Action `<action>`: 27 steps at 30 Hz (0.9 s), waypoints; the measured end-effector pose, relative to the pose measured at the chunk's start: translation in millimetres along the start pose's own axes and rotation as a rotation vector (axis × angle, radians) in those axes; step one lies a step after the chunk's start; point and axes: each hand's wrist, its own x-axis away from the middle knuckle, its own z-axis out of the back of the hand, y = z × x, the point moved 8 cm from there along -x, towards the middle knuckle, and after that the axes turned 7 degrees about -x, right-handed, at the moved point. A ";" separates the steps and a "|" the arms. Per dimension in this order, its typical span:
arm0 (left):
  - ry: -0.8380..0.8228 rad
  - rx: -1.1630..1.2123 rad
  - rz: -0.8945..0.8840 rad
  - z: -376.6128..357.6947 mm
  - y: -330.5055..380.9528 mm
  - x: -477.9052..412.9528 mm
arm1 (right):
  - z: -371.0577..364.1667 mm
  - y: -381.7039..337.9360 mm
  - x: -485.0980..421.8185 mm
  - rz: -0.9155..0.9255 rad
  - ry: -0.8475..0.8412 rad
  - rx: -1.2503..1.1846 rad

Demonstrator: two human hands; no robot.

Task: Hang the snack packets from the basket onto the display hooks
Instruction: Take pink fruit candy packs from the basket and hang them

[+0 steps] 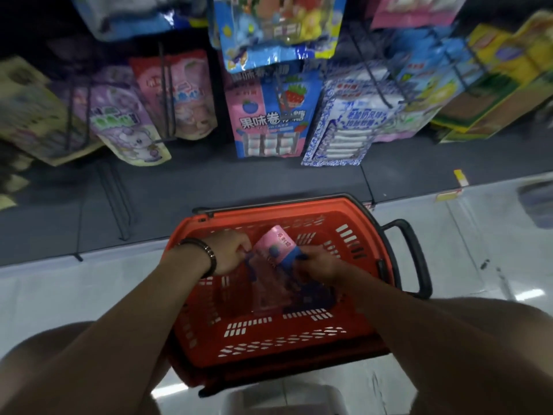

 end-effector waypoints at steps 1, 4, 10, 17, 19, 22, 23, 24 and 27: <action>0.039 0.036 -0.002 2.5 1.4 5.4 | 3.1 -21.1 9.7 0.054 -0.047 0.045; 0.237 0.167 0.017 18.9 -2.5 23.1 | 12.9 -84.6 35.8 0.204 -0.165 0.153; 0.363 0.749 -0.047 28.6 -3.9 56.1 | 38.5 -190.1 103.0 0.458 -0.152 0.493; 0.629 0.983 0.085 49.4 -9.2 112.0 | 65.9 -174.4 152.1 0.550 0.219 -0.398; 0.634 1.017 0.081 48.1 2.4 121.9 | 43.5 -151.6 154.8 0.538 0.135 -0.484; 0.620 1.081 0.088 50.0 17.7 132.3 | 25.3 -138.5 155.7 0.532 0.087 -0.494; 0.616 1.105 0.089 50.4 19.4 134.3 | 24.6 -139.3 156.2 0.537 0.090 -0.506; 0.609 1.125 0.090 51.1 20.7 134.8 | 24.7 -141.5 158.0 0.545 0.096 -0.526; 0.603 1.156 0.087 61.1 22.4 136.3 | 30.0 -148.3 162.7 0.578 0.128 -0.584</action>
